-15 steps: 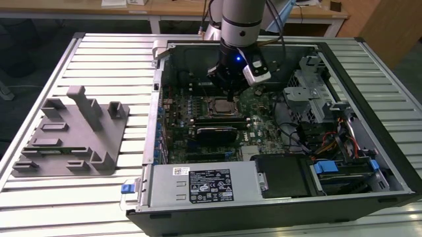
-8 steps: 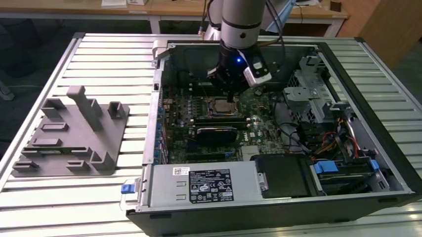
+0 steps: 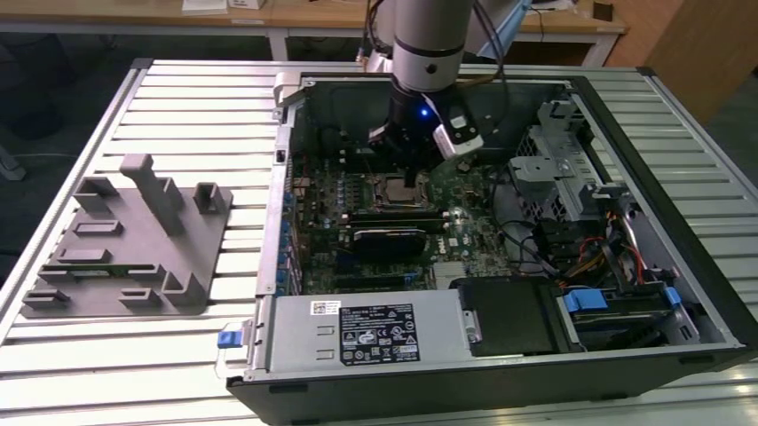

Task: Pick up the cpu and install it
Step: 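Close the cpu cover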

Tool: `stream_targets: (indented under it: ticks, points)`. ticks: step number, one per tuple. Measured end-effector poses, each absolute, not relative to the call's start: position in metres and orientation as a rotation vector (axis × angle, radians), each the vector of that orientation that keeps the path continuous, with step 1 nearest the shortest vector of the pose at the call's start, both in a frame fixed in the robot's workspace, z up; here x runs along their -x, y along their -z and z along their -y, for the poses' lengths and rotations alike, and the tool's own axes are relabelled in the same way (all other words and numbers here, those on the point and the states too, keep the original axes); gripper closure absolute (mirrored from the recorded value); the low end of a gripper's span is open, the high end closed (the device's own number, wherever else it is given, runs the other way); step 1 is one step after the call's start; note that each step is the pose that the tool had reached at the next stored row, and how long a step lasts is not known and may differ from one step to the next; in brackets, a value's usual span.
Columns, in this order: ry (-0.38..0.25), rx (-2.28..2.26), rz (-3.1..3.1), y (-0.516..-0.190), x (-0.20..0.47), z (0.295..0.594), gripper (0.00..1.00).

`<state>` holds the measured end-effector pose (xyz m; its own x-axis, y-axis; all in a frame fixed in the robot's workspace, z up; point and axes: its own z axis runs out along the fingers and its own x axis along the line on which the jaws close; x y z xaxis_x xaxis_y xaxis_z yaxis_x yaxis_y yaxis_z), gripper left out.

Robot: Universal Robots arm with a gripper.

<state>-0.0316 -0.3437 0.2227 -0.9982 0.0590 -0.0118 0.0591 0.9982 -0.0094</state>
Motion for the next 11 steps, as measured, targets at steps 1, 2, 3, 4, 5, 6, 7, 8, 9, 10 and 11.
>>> stream_targets:
  ticks: [1, 2, 3, 4, 5, 6, 7, 8, 9, 10, 11]
  points:
    - [0.015, -0.092, -3.129, -0.222, 0.032, 0.344, 0.89]
    - [0.016, -0.092, -3.129, -0.221, 0.033, 0.344, 0.89]
    - [0.015, -0.092, -3.129, -0.221, 0.034, 0.345, 0.89]
    - [0.015, -0.092, -3.129, -0.22, 0.035, 0.345, 0.89]
    - [0.015, -0.092, -3.129, -0.22, 0.036, 0.345, 0.89]
    - [0.015, -0.092, -3.129, -0.219, 0.038, 0.345, 0.89]
    - [0.015, -0.092, -3.129, -0.219, 0.041, 0.345, 0.89]
    - [0.015, -0.092, -3.129, -0.218, 0.043, 0.345, 0.89]
    - [0.015, -0.092, -3.129, -0.218, 0.044, 0.345, 0.89]
    - [0.015, -0.092, -3.129, -0.218, 0.046, 0.345, 0.89]
    - [0.015, -0.092, -3.129, -0.217, 0.047, 0.345, 0.89]
